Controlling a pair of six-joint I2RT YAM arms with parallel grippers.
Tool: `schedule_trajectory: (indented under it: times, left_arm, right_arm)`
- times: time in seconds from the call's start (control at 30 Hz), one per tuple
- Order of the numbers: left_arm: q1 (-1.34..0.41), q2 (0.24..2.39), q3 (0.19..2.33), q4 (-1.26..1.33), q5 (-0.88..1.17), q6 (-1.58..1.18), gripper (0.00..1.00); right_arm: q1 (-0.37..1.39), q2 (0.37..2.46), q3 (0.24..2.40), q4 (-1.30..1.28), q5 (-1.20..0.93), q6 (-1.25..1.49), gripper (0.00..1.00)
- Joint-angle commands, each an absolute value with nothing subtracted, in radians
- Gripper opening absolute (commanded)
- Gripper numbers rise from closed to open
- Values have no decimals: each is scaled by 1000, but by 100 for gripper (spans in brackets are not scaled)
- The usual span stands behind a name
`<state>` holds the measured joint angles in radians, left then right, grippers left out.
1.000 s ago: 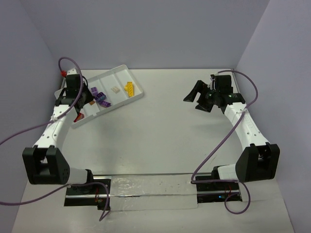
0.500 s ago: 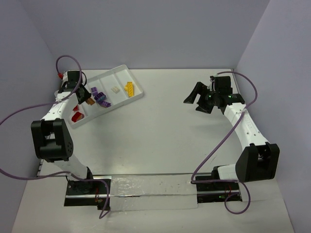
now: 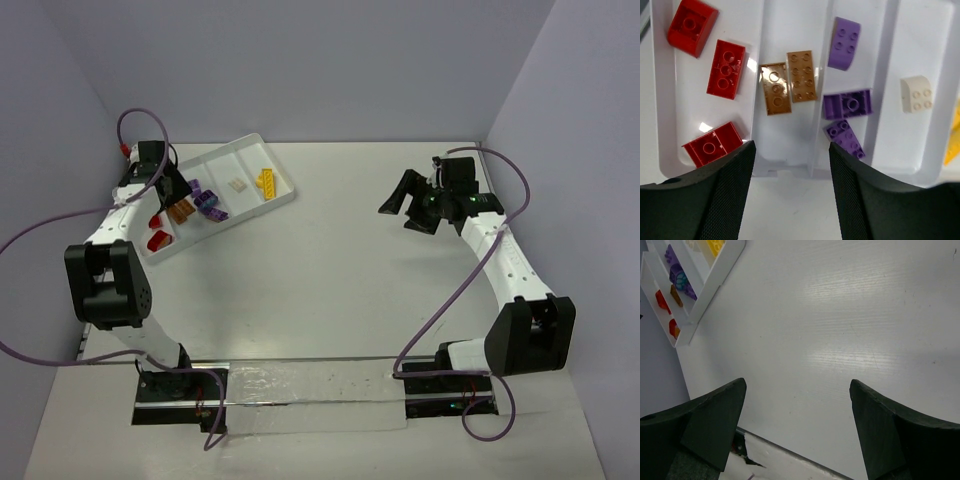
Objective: Sort the legos into containers by color
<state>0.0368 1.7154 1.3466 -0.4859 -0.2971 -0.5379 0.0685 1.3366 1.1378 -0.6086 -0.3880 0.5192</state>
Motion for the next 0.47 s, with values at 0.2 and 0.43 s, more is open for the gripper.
schedule_trajectory:
  times: [0.2,0.43]
  left_arm:
    - [-122,1453,1482,-588,-119,-401,78]
    - [-144,1321,1434,-515,43,-474,78]
  right_arm:
    - [73,1237,1155,-593,-267,482,93]
    - [74,1200,1148,-613,-207,488,93]
